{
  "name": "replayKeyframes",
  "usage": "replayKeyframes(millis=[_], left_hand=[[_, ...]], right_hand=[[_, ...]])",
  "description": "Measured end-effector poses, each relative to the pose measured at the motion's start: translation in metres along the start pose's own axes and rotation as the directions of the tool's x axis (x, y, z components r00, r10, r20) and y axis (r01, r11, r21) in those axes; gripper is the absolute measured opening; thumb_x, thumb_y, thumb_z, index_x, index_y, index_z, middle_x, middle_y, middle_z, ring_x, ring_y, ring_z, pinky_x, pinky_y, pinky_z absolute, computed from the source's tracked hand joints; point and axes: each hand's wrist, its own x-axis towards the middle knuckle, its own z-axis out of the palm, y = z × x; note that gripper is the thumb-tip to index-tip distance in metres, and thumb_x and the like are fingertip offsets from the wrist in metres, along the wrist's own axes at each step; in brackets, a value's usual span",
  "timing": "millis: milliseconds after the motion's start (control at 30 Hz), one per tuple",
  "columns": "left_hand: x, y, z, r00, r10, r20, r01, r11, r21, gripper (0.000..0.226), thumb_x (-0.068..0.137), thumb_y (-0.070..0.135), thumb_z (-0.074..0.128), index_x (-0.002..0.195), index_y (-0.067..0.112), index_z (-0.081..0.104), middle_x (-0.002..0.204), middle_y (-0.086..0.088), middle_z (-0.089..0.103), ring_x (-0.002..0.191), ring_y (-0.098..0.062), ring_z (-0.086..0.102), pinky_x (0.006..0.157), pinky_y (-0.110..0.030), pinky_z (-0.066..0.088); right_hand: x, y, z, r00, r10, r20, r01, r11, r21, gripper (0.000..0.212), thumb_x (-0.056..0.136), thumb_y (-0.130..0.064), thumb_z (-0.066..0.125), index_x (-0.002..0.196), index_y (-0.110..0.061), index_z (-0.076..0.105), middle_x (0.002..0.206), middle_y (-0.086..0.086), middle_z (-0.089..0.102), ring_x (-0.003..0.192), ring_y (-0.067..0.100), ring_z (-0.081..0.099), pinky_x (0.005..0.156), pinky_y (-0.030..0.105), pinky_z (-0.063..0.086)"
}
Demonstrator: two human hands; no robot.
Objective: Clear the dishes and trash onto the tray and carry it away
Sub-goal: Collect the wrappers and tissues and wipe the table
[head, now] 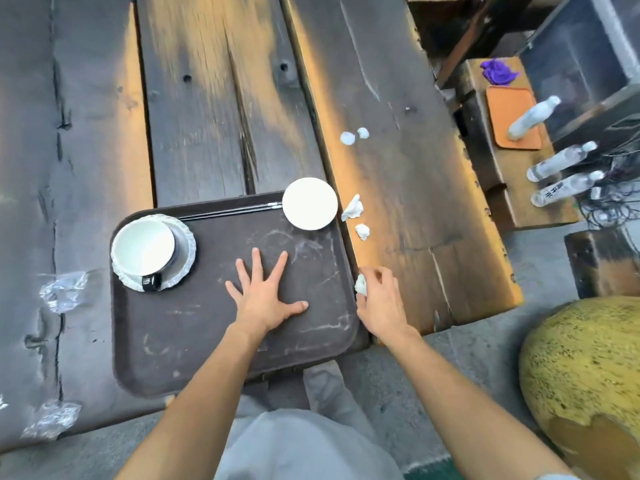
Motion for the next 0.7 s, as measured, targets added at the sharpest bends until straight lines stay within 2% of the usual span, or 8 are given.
replayKeyframes(millis=[167,233,300,367,467,533,600,700], left_hand=[[0.006,0.008,0.008,0.998,-0.058,0.037,0.055,0.994,0.096,0.123,0.060,0.081,0.070,0.150,0.059,-0.012,0.158,-0.004,-0.040,0.143,-0.044,-0.033,0.112,-0.072,-0.005],[0.008,0.009,0.009,0.997,-0.066,0.037,0.062,0.992,0.106,0.124,0.060,0.081,0.070,0.149,0.059,-0.014,0.157,-0.004,-0.041,0.143,-0.044,-0.033,0.112,-0.073,-0.005],[0.008,0.009,0.009,0.997,-0.071,0.041,0.066,0.991,0.116,0.124,0.060,0.082,0.069,0.147,0.061,-0.017,0.156,-0.003,-0.042,0.143,-0.044,-0.033,0.112,-0.073,-0.006],[0.008,0.009,0.010,0.996,-0.084,0.039,0.078,0.988,0.134,0.125,0.059,0.084,0.067,0.146,0.061,-0.019,0.156,-0.004,-0.043,0.143,-0.044,-0.033,0.112,-0.072,-0.005],[0.008,0.009,0.011,0.995,-0.092,0.026,0.088,0.985,0.149,0.126,0.057,0.086,0.066,0.145,0.061,-0.021,0.156,-0.004,-0.042,0.144,-0.044,-0.032,0.113,-0.072,-0.003],[0.008,0.009,0.011,0.995,-0.094,0.025,0.089,0.984,0.153,0.126,0.057,0.087,0.065,0.146,0.061,-0.021,0.156,-0.004,-0.042,0.144,-0.044,-0.031,0.113,-0.072,-0.003],[0.008,0.008,0.011,0.996,-0.090,0.020,0.086,0.984,0.155,0.126,0.057,0.087,0.065,0.146,0.060,-0.020,0.156,-0.004,-0.042,0.144,-0.044,-0.031,0.113,-0.072,-0.003],[0.008,0.008,0.012,0.997,-0.079,0.009,0.077,0.986,0.148,0.125,0.058,0.087,0.065,0.147,0.059,-0.019,0.157,-0.005,-0.041,0.144,-0.044,-0.031,0.113,-0.073,-0.003]], right_hand=[[0.015,0.017,-0.004,0.999,-0.054,0.002,0.053,0.985,0.164,0.034,0.094,-0.013,0.059,0.128,-0.018,0.059,0.119,0.005,0.049,0.104,0.024,0.055,0.096,0.033,0.045],[0.029,0.016,-0.014,0.996,-0.054,-0.068,0.069,0.968,0.240,0.034,0.096,-0.012,0.057,0.129,-0.018,0.060,0.118,0.004,0.051,0.095,0.017,0.052,0.089,0.025,0.040],[0.049,0.008,-0.025,0.980,-0.072,-0.185,0.121,0.956,0.268,0.036,0.097,-0.011,0.054,0.133,-0.015,0.059,0.120,0.006,0.053,0.097,0.015,0.051,0.088,0.021,0.035],[0.070,-0.003,-0.030,0.970,-0.088,-0.227,0.143,0.960,0.240,0.037,0.098,-0.012,0.053,0.135,-0.014,0.059,0.126,0.006,0.052,0.109,0.019,0.051,0.093,0.022,0.035],[0.090,-0.011,-0.027,0.975,-0.152,-0.164,0.172,0.978,0.116,0.040,0.096,-0.010,0.056,0.135,-0.013,0.058,0.135,0.009,0.049,0.123,0.027,0.044,0.104,0.036,0.041],[0.095,-0.010,-0.024,0.970,-0.212,-0.115,0.218,0.975,0.035,0.040,0.094,-0.010,0.058,0.134,-0.014,0.058,0.137,0.009,0.049,0.121,0.029,0.043,0.102,0.041,0.044],[0.095,-0.005,-0.022,0.964,-0.246,-0.097,0.249,0.968,0.013,0.034,0.092,-0.007,0.059,0.125,-0.014,0.062,0.128,0.007,0.052,0.114,0.027,0.045,0.095,0.040,0.047],[0.092,-0.002,-0.026,0.969,-0.217,-0.118,0.232,0.964,0.131,0.031,0.091,-0.007,0.061,0.120,-0.016,0.065,0.117,0.003,0.053,0.105,0.019,0.050,0.093,0.035,0.047]])
